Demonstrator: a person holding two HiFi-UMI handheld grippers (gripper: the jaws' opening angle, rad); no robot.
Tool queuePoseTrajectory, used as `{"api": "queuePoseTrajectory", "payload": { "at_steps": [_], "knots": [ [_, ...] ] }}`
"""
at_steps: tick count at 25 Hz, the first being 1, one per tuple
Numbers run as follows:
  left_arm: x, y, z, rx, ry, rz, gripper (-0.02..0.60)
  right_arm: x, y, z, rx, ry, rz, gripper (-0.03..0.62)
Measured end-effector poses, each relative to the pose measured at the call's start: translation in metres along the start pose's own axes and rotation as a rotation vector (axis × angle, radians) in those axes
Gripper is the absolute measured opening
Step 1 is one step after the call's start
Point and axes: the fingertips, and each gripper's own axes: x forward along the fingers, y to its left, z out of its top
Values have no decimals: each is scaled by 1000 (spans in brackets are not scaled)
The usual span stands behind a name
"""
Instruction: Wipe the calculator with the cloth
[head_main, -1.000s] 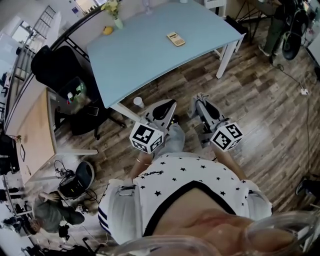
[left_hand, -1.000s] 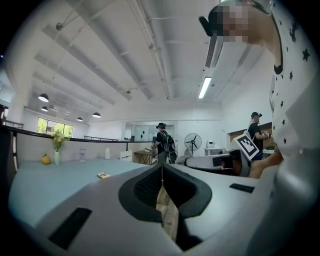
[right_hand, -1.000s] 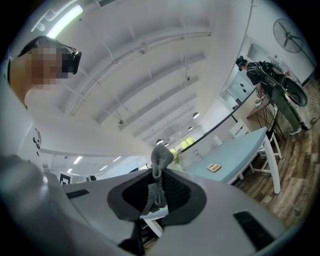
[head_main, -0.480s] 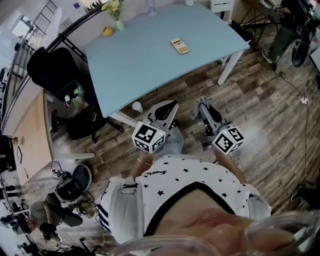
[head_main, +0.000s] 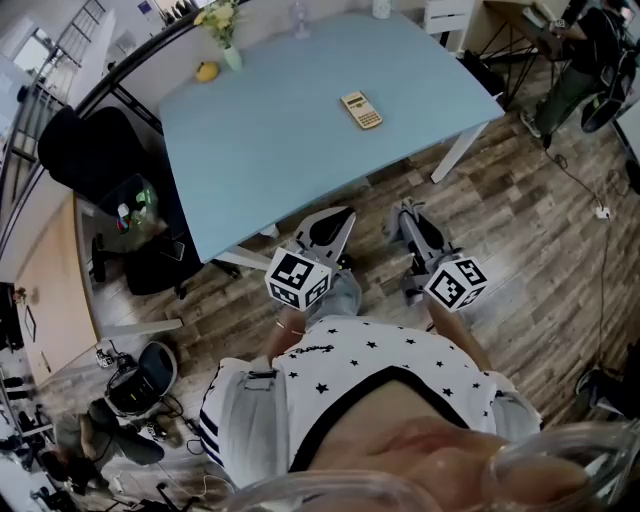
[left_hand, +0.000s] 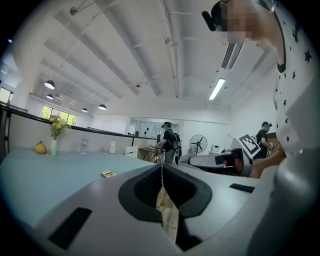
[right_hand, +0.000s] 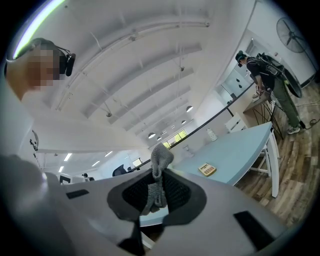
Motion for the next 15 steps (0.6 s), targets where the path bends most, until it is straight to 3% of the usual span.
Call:
{"api": "queuePoseTrajectory", "payload": {
  "at_steps": [15],
  "knots": [
    [33, 96, 30, -10, -56, 17, 31, 94, -15, 34, -66, 13, -10, 49]
  ]
}}
